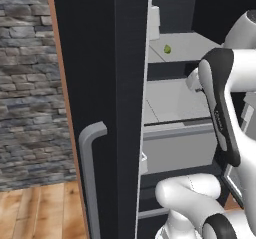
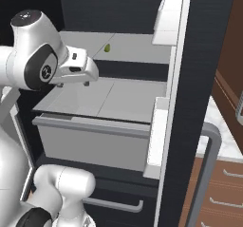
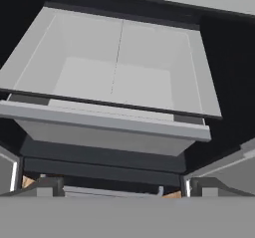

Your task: There is a bowl on the dining counter. Grab a lemon wedge from the fridge and place it in the bowl. Then get the liquor bottle and glass cup from the cabinet and place them next to the bowl.

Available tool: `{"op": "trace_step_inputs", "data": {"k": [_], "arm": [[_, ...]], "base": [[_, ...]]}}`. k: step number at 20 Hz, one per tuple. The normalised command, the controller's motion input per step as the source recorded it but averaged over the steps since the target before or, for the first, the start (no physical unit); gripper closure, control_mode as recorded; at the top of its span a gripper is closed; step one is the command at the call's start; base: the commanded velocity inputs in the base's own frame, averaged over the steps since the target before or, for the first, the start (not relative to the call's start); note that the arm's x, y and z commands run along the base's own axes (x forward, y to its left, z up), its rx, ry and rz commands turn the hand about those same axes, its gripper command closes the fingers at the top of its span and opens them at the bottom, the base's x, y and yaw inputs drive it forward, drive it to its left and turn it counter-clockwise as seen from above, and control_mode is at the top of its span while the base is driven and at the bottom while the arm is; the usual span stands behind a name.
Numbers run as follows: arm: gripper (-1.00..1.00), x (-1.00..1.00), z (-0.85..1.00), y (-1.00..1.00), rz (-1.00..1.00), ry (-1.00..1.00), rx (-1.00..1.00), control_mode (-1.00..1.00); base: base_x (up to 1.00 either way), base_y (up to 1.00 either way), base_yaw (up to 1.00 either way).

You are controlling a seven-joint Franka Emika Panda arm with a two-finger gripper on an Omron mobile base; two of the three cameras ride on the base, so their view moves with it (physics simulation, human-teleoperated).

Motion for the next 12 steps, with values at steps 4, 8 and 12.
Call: {"op": "trace_step_inputs", "data": {"k": [4,8,12], "arm": [[-1.0,0.48,0.45,0.0,0.0,-0.25,0.0,-1.0],[-1.0,0.5,0.2,0.0,0.0,-0.25,0.0,-1.0],[-1.0,0.39,0.01,0.0,-0.01,-0.23,0.01,-1.0]], "base": [[0.0,0.0,0.0],[0.0,0.0,0.0],[0.0,0.0,0.0]]}}
